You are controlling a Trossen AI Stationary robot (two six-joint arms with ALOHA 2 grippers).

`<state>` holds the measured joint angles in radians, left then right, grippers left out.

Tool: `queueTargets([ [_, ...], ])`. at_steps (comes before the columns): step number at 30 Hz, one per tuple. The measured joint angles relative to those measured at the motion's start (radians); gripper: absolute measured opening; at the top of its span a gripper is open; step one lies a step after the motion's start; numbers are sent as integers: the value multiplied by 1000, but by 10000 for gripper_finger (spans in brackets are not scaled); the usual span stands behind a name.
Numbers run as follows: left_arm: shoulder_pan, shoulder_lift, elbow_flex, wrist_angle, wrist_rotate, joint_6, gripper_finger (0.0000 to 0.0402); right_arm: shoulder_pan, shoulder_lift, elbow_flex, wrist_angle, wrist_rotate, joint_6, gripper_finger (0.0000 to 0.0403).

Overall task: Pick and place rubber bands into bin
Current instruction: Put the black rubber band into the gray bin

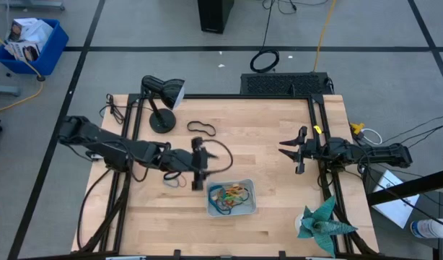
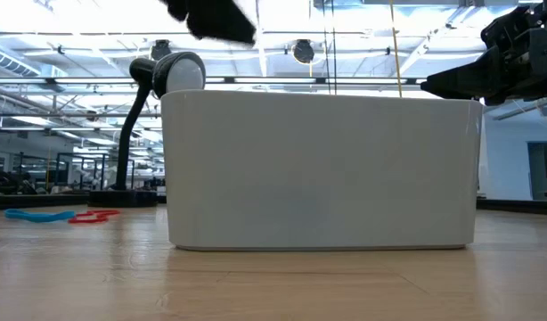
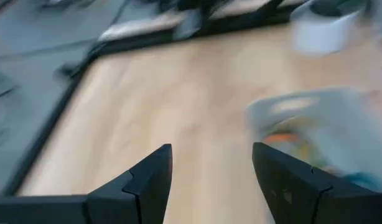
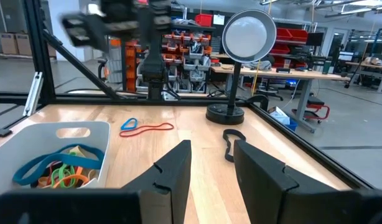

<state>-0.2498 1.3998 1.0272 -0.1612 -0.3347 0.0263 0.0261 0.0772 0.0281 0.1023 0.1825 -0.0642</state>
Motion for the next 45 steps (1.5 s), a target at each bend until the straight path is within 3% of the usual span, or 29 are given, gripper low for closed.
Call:
queueTargets([
  [3, 42, -3, 0, -48, -58, -11, 230, 0, 0, 0, -1, 0, 0, 116],
  [10, 195, -2, 0, -123, -21, -96, 230, 0, 0, 0, -1, 0, 0, 116],
  [18, 347, 31, -4, -153, 95, -32, 230, 0, 0, 0, -3, 0, -6, 116],
  [25, 439, 131, -4, -115, 191, 71, 230, 0, 0, 0, -10, 3, -8, 116],
  [31, 502, 227, -4, -119, 156, 73, 230, 0, 0, 0, -10, 4, -11, 116],
  [38, 548, 344, -4, -61, 257, 55, 230, 0, 0, 0, -11, 4, -30, 116],
  [45, 557, 430, -4, -35, 244, 80, 230, 0, 0, 0, -11, 4, -30, 116],
])
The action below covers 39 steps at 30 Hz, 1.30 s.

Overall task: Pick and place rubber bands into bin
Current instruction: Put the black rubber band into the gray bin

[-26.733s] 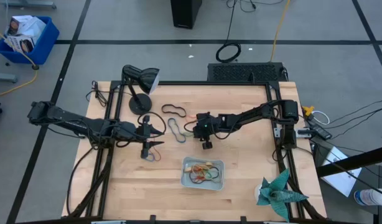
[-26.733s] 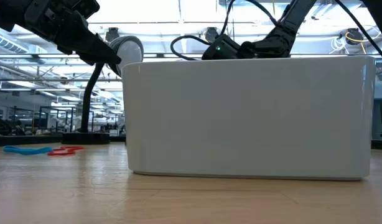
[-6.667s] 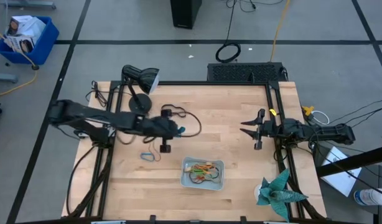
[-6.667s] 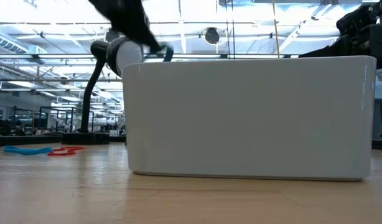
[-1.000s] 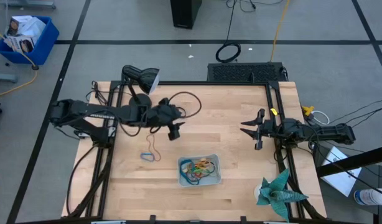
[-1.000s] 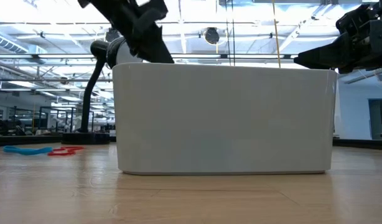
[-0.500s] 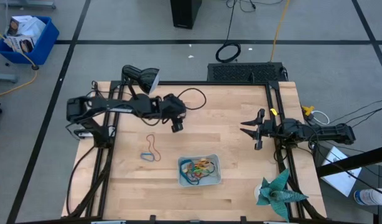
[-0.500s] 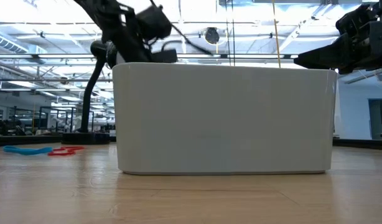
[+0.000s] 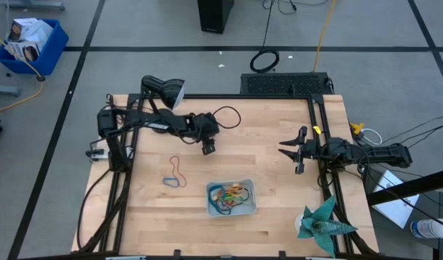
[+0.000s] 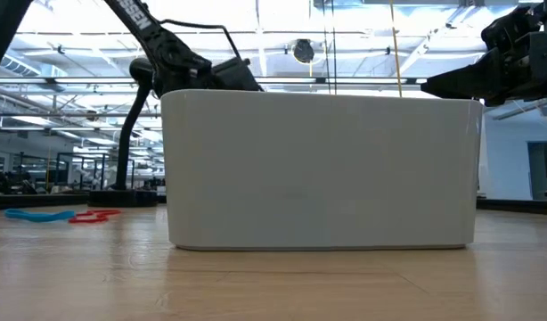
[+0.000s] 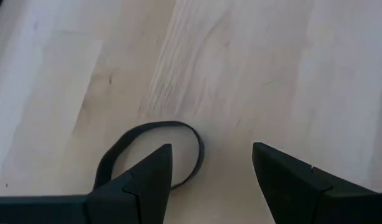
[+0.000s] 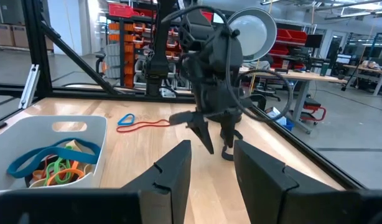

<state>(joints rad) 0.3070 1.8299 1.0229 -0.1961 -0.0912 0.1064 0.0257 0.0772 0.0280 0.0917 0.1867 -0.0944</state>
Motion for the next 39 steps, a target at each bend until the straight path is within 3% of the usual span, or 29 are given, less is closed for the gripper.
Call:
queueTargets([
  [13, 19, 60, 4, 16, -4, -19, 216, 0, 0, 0, -7, 0, 0, 116],
  [28, 8, 67, 0, 57, -16, 13, 9, 0, 0, 0, -6, 0, -4, 116],
  [39, -33, 0, -5, -2, -24, -4, 9, 0, 0, 0, -5, 0, -4, 116],
])
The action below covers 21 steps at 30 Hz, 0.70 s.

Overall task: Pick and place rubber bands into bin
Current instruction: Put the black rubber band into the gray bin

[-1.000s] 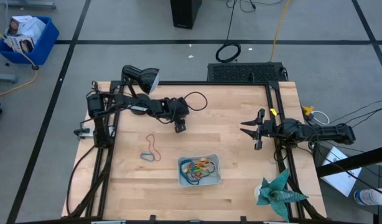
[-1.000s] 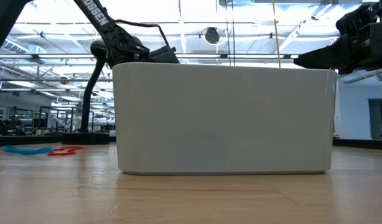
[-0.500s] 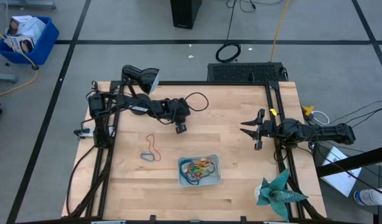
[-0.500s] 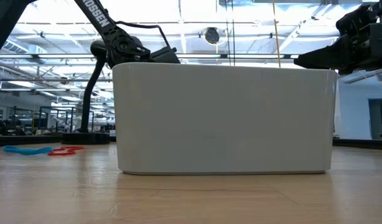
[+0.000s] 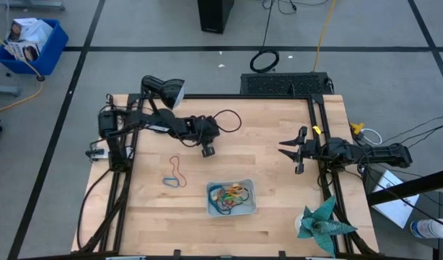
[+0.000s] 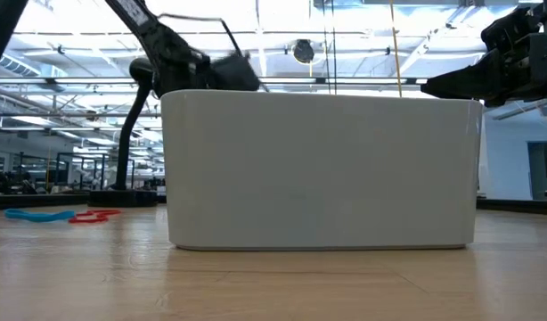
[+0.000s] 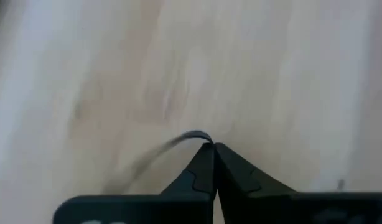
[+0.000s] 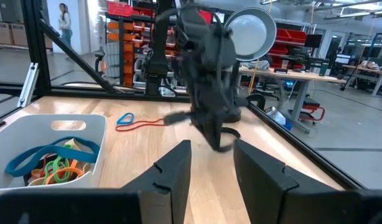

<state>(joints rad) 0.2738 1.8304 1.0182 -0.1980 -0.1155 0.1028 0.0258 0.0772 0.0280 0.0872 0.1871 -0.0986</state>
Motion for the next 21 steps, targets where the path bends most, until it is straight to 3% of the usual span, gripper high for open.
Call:
queueTargets([
  [12, -115, -319, 2, -33, 11, -38, 7, 0, 13, 0, 7, -1, 0, 116],
  [21, -254, -582, 3, 57, 12, -67, 10, 0, 13, 0, 8, -1, 2, 116],
])
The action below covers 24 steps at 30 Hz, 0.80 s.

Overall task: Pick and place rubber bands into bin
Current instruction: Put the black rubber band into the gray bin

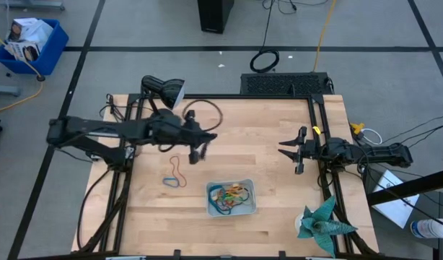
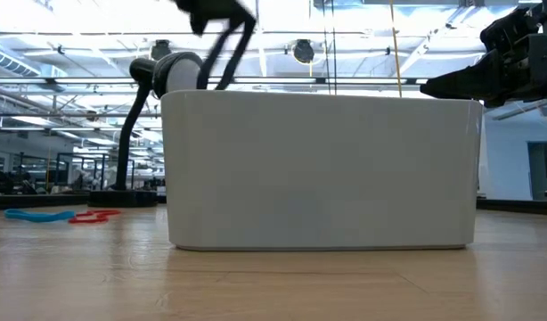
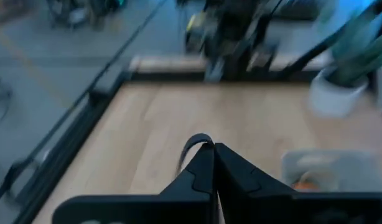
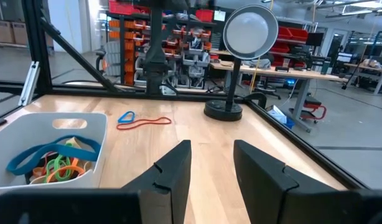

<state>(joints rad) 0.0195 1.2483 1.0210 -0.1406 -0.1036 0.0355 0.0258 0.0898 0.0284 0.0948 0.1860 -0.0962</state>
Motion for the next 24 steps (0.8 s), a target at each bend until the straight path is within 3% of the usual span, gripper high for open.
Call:
queueTargets([
  [10, -157, -108, 2, 111, 2, 42, 11, 0, 0, 0, 2, 0, 4, 116],
  [24, -276, 2, 2, 188, 35, 23, 12, 0, 0, 0, 6, -3, 5, 116],
])
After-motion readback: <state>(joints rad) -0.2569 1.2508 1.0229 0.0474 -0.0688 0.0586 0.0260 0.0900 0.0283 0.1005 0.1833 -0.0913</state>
